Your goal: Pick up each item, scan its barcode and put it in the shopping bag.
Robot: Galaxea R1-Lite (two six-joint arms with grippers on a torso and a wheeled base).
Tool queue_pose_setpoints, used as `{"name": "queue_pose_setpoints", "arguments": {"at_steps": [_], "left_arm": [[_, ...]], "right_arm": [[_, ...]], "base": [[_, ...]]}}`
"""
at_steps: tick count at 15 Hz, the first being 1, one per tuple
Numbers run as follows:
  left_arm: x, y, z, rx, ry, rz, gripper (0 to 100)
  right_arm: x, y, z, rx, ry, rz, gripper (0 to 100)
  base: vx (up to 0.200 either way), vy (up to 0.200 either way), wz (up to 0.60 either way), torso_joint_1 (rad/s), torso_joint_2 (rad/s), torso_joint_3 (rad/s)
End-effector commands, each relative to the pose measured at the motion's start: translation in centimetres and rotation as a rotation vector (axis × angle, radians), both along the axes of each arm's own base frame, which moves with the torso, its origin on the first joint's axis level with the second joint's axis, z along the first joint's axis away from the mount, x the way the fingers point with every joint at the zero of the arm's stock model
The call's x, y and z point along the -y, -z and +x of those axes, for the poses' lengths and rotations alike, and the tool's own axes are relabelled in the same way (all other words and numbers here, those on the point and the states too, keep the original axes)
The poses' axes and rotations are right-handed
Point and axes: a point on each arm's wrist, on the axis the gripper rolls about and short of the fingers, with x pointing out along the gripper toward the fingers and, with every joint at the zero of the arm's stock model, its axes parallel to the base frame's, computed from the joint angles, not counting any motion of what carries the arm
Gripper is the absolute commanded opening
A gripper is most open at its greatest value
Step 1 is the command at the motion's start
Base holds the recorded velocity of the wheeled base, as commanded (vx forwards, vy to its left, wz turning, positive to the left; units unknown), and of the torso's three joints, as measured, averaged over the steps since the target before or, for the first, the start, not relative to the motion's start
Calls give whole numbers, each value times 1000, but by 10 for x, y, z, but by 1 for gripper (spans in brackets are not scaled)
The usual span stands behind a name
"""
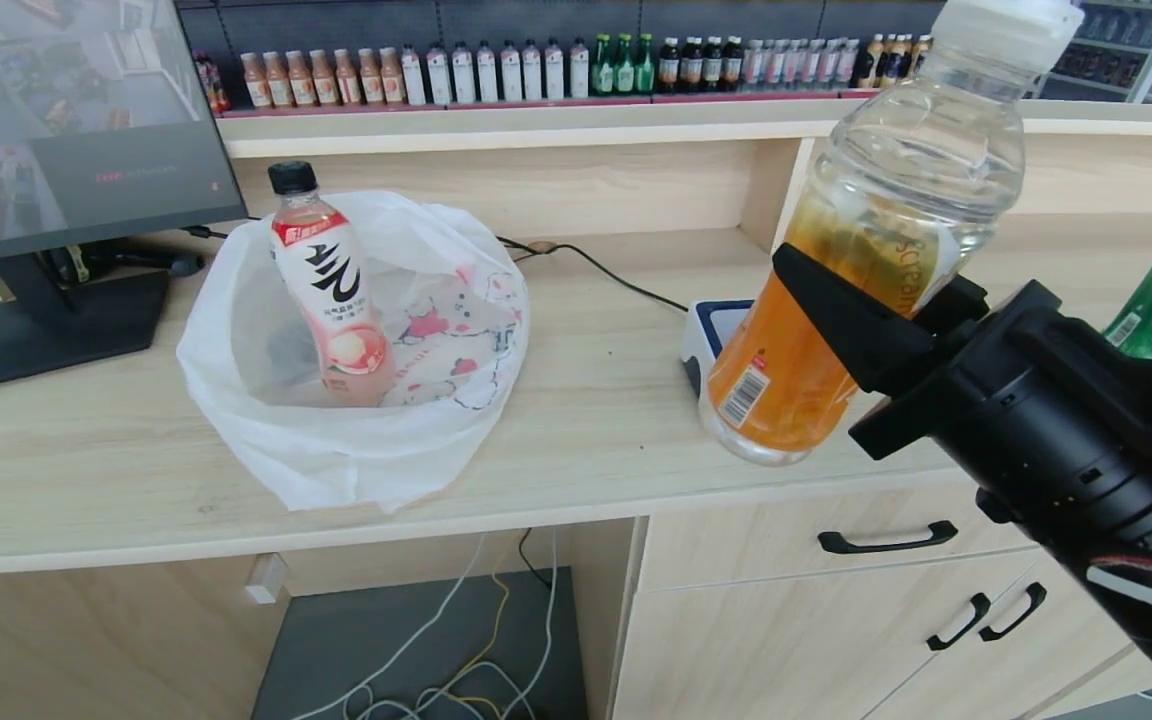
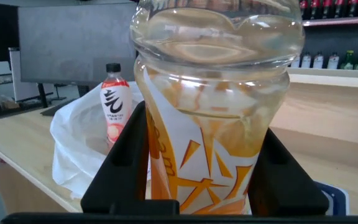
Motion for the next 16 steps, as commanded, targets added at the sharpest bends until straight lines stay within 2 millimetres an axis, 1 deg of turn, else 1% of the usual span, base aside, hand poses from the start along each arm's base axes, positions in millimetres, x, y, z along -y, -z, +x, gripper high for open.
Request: {"name": "queue_pose_setpoints", "arguments": {"at_steps": [1,3,5,6,7,8,11,13,15,16], "left_arm": [[0,0,0,0,0,0,100],[0,0,0,0,-2,0,100],[0,0,0,0,0,0,100],[0,0,0,0,-2,-2,100],[0,0,0,0,0,-2,100],[0,0,0,0,-2,-2,100],[0,0,0,0,-3,0,100],[0,0,0,0,0,0,100],[0,0,0,0,0,3,100],[0,0,0,0,0,4,100]], "right_arm": [[0,-2,1,15,3,-1,0],[4,-2,4,53,4,-47,0],[22,1,18,121,4,-147,0],[33,0,25,188,8,-218,0],[39,-2,29,238,9,-263,0],[40,-4,29,267,22,-283,0],[39,-6,32,356,101,-357,0],[31,-14,49,486,201,-437,0],[22,-32,67,633,296,-477,0],[16,-33,76,667,308,-493,0]], "base": [[0,0,0,0,0,0],[0,0,0,0,0,0],[0,0,0,0,0,0],[0,0,0,0,0,0],[0,0,0,0,0,0],[0,0,0,0,0,0],[0,0,0,0,0,0],[0,0,0,0,0,0],[0,0,0,0,0,0],[0,0,0,0,0,0]]}}
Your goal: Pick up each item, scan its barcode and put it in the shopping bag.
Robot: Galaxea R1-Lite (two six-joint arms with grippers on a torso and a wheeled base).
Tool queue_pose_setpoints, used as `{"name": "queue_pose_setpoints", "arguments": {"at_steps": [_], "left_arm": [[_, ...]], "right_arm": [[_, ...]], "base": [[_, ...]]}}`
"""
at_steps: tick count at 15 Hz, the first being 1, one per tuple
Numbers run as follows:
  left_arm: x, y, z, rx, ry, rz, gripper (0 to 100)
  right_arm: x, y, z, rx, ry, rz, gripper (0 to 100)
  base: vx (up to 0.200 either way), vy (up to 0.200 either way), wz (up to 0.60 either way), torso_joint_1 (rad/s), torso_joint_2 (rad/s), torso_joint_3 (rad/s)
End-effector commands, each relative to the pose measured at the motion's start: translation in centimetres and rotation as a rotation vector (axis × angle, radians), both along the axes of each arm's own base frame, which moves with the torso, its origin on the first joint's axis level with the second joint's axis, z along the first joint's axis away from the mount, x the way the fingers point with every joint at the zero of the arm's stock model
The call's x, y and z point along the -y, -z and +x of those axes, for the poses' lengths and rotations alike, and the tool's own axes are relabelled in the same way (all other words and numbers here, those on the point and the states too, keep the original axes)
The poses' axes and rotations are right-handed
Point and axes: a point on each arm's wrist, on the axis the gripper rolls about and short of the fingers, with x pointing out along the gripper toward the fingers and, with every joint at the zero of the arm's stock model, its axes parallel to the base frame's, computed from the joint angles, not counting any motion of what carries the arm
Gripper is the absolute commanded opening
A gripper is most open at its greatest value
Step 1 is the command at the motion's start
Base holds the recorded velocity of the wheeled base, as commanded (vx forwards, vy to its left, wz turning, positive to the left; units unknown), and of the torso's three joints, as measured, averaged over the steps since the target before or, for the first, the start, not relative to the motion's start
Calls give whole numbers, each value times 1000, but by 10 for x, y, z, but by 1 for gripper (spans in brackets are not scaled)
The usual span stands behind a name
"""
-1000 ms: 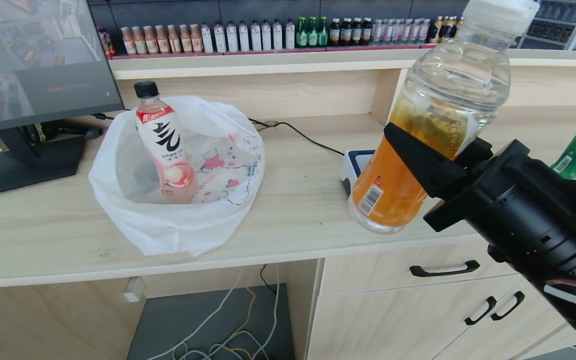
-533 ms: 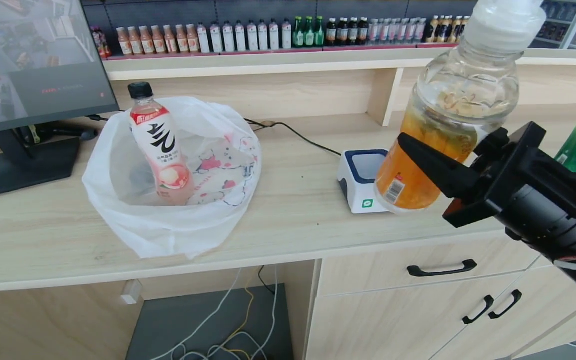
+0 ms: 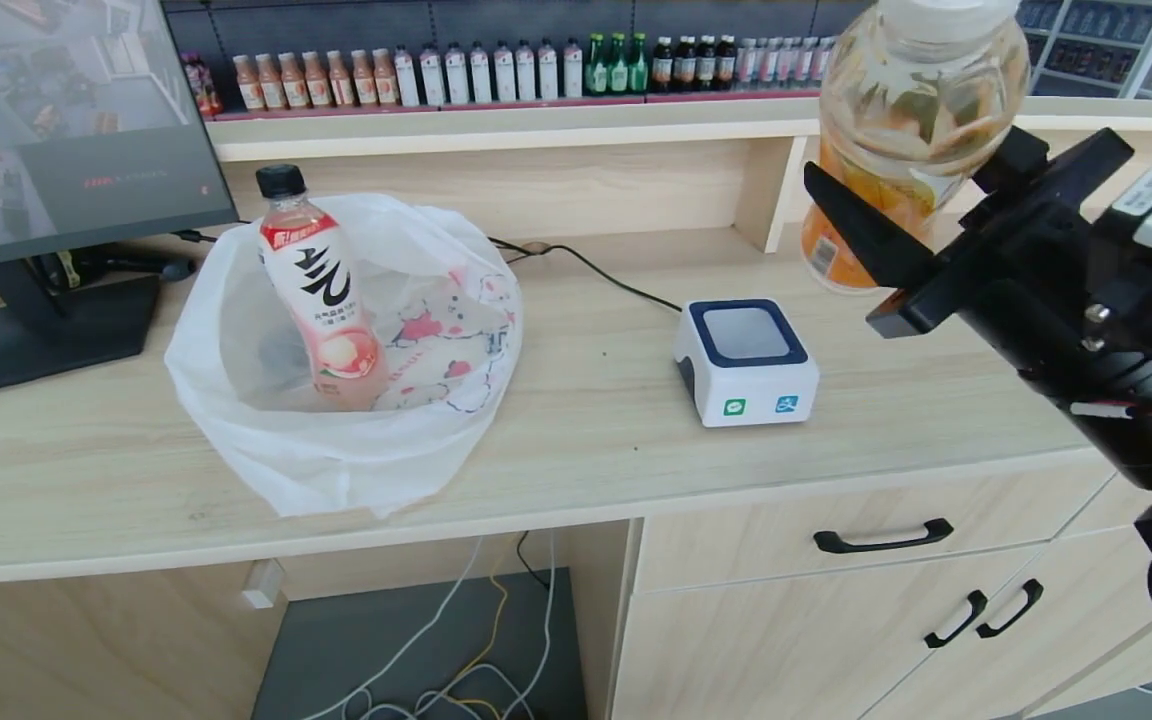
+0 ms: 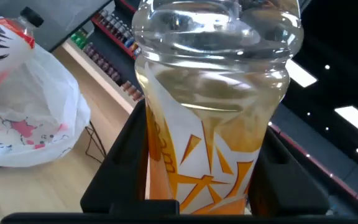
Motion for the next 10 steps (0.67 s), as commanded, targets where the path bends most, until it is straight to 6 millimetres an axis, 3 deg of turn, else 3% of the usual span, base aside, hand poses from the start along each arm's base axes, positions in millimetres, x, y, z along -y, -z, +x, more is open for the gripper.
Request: {"name": "queue_pose_setpoints", "arguments": {"at_steps": [1,6,10], "left_arm": [[0,0,0,0,1,1,100],[0,0,0,0,1,-2,100],[0,0,0,0,-1,0,100]], "right_arm": [[-16,5,28,57,8,-59,0],[-19,7,46,270,-49,-248,0],[-25,23,54,356,-58,-355,0]], "base": [[0,0,0,0,0,0],[0,0,0,0,0,0],[0,0,0,0,0,0]]}}
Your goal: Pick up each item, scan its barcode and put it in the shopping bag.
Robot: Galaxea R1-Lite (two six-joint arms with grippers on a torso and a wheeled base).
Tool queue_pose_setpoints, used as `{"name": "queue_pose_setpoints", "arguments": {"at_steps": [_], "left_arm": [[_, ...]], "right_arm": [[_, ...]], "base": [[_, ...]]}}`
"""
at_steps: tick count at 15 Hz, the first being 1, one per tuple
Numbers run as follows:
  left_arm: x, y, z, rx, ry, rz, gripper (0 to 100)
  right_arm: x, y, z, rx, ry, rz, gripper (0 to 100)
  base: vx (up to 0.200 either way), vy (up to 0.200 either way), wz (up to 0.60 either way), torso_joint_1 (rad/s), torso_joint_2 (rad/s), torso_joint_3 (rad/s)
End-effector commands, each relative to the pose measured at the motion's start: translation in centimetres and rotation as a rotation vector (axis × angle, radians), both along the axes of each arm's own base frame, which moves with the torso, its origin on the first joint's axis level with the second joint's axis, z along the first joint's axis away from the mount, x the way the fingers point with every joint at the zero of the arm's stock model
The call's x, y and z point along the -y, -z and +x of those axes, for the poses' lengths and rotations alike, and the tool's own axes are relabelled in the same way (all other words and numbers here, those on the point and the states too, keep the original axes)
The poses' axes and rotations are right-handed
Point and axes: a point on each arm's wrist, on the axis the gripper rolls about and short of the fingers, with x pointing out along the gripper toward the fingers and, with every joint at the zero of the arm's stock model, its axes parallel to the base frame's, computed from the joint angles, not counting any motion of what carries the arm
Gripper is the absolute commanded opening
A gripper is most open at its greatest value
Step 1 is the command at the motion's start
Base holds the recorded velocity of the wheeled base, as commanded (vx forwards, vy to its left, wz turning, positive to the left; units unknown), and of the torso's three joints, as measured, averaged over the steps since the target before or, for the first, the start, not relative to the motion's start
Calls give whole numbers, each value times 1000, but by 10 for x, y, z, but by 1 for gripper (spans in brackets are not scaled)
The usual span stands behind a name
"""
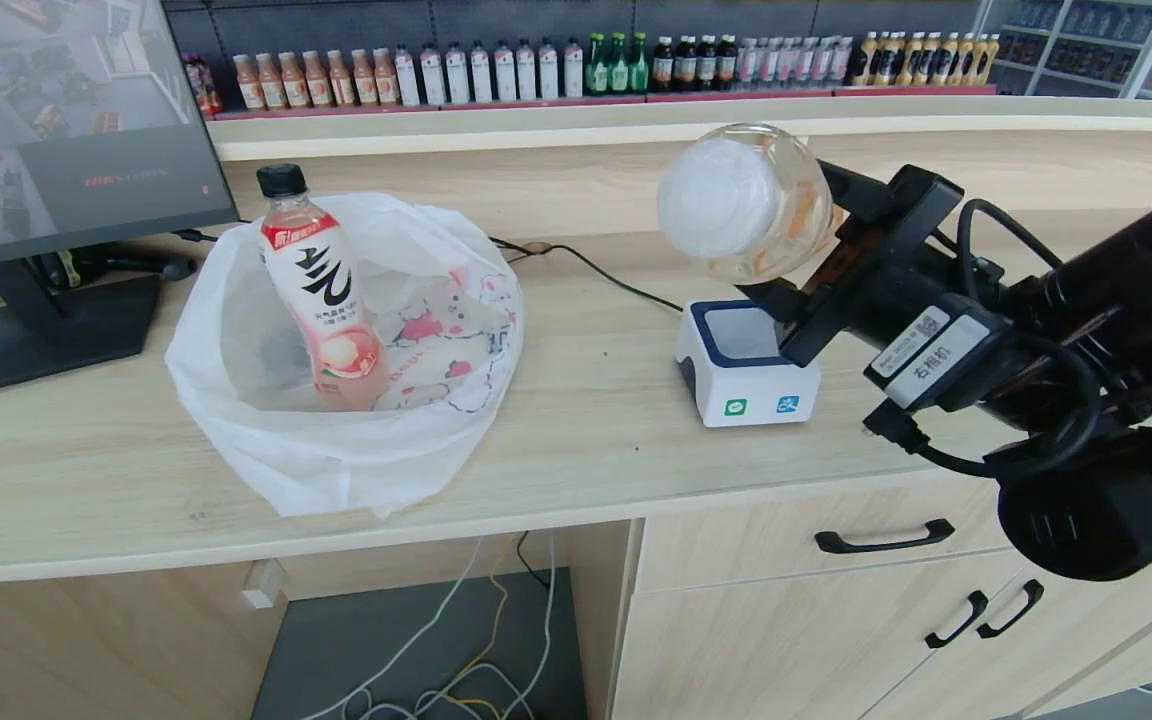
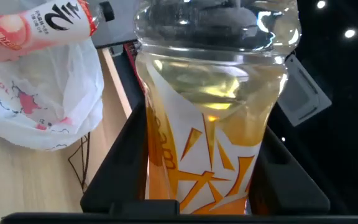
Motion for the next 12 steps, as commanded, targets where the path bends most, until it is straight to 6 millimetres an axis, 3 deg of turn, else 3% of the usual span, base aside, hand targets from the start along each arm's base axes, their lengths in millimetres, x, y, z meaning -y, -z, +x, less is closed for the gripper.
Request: {"name": "queue_pose_setpoints", "arguments": {"at_steps": [1,5,12], "left_arm": [[0,0,0,0,-1,0,100],[0,0,0,0,1,-3,100],[0,0,0,0,1,2,100]], "right_arm": [[-2,12,9,-19,1,-26,0],[19,27,29,-21,20,-96,0],[14,41,35,-7,-2,-142,0]], "base": [[0,0,0,0,0,0],[0,0,0,0,0,0],[0,0,0,0,0,0]]}}
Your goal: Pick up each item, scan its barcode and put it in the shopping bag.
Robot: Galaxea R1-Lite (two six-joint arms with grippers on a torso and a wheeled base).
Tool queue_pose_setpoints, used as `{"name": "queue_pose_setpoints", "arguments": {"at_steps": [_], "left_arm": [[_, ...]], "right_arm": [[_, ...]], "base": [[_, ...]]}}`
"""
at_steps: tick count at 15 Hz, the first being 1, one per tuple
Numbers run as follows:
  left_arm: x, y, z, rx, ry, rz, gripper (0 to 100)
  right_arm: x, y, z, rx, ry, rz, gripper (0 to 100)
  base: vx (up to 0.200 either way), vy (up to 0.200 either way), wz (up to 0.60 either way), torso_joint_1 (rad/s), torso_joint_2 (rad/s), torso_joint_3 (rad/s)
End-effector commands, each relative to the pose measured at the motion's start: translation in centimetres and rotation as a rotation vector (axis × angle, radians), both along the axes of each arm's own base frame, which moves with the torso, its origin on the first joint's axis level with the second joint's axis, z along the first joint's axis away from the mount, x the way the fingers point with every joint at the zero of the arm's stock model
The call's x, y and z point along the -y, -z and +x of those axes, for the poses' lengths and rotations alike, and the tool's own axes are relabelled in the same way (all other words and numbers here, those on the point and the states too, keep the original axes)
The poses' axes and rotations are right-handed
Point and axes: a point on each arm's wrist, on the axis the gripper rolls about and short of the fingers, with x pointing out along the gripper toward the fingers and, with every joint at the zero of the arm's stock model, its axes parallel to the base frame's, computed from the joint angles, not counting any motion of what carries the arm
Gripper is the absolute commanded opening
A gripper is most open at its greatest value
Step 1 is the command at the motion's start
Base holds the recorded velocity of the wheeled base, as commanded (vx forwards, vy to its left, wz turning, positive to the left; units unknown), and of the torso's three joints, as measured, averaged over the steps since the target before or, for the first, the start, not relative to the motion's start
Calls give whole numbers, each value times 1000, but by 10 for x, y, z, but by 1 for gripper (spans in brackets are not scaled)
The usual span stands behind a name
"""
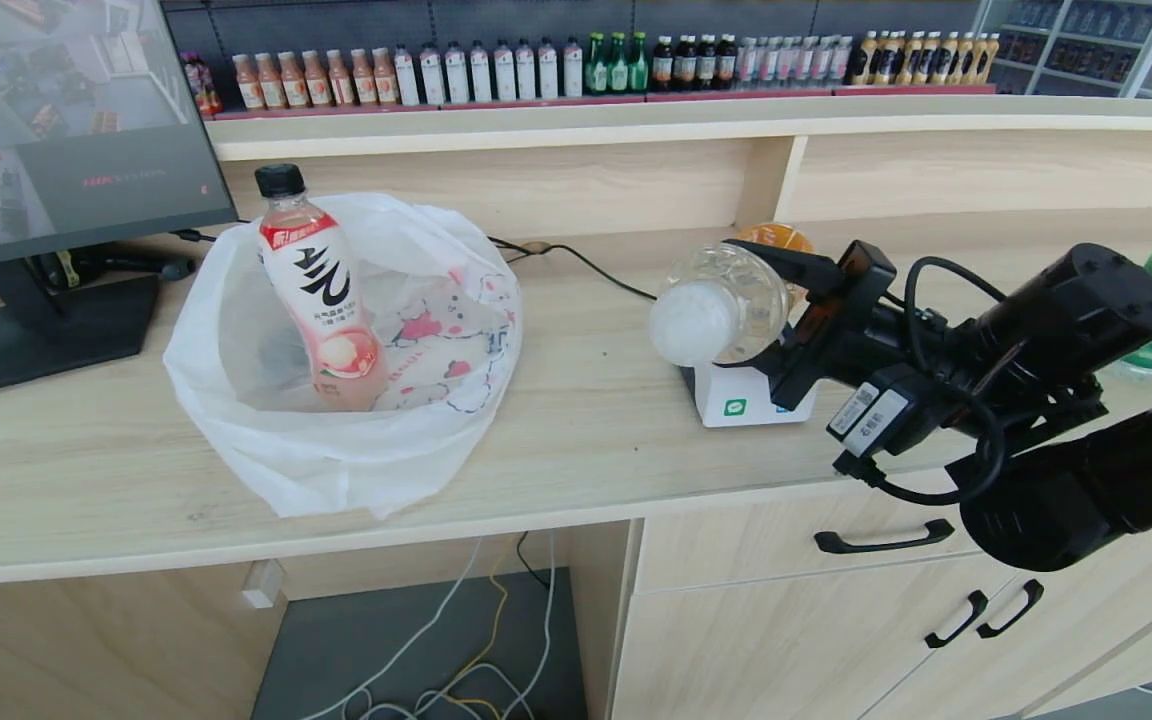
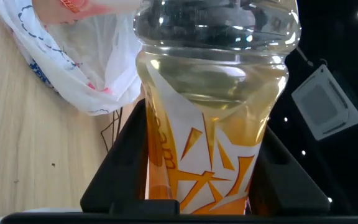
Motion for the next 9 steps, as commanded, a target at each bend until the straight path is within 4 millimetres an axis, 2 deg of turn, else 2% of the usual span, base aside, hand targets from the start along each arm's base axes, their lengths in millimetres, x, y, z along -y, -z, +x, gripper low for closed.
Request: {"name": "queue_pose_setpoints", "arguments": {"at_steps": [1,9], "left_arm": [[0,0,0,0,0,0,100],[0,0,0,0,0,0,100]], "right_arm": [[-1,4,3,-10,-2,-5,0],[-3,13,6,-31,-2,-17,0]], "base": [[0,0,0,0,0,0],[0,0,0,0,0,0]]}}
